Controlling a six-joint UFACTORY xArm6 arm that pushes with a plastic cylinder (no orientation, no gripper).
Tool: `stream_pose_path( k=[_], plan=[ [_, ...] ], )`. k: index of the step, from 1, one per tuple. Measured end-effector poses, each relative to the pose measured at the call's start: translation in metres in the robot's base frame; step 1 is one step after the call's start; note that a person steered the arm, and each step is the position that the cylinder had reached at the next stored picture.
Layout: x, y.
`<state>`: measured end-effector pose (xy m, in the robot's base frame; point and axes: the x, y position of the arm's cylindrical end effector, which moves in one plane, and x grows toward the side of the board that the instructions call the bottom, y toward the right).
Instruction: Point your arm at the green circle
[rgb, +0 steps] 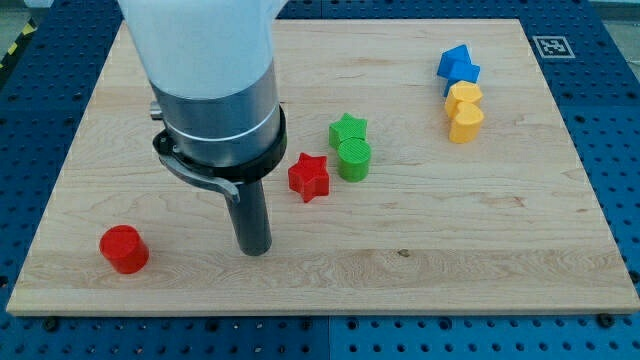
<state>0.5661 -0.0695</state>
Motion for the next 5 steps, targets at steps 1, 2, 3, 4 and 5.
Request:
stream_pose_path(
  k=[1, 2, 3, 4, 5],
  plan=[
    [0.016, 0.002],
    [0.018, 0.006],
    [0.02, 0.06],
    [0.023, 0.107],
    [0.016, 0.145]
  ],
)
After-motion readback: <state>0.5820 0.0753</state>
